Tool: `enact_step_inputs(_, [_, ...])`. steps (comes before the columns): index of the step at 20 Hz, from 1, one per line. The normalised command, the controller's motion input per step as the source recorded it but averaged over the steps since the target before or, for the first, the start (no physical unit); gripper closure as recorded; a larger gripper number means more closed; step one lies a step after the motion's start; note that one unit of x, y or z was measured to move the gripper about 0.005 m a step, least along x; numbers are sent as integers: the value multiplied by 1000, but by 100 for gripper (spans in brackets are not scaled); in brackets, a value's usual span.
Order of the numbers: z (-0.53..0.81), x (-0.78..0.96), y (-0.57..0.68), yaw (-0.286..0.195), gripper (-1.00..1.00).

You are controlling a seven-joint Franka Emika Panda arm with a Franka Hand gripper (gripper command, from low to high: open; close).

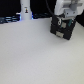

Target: Open the kcup holder, insert the kcup into the holder, and close the kcup holder

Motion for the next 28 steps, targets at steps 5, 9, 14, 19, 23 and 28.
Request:
enact_step_inputs(5, [63, 73, -4, -16, -100])
enact_step_inputs(9, [7, 23, 0, -1, -100])
enact_step_inputs(14, [8, 25, -1, -1, -100])
enact_step_inputs(19, [8, 22, 1, -1, -100])
enact_step_inputs(23, [8, 25, -1, -1, -100])
enact_step_inputs(28, [8, 23, -1, -1, -100])
